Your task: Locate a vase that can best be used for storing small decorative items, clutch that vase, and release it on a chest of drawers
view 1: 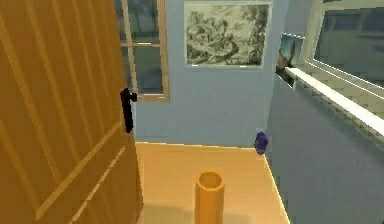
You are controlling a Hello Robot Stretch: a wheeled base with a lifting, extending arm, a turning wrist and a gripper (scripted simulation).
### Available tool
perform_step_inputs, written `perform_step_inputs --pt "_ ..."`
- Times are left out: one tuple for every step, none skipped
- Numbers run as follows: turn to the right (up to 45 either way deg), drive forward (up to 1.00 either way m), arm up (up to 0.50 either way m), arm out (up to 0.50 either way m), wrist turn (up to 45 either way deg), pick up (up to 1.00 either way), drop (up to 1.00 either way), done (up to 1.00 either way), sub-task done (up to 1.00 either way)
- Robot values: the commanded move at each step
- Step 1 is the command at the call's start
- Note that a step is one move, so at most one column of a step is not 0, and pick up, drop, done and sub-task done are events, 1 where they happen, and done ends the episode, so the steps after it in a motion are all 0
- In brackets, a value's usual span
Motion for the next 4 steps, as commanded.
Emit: perform_step_inputs --pt "0.0 1.0 0.0 0.0 0.0 0.0 0.0 0.0 0.0" --pt "0.0 0.35 0.0 0.0 0.0 0.0 0.0 0.0 0.0" --pt "-39.0 0.0 0.0 0.0 0.0 0.0 0.0 0.0 0.0" --pt "0.0 0.4 0.0 0.0 0.0 0.0 0.0 0.0 0.0"
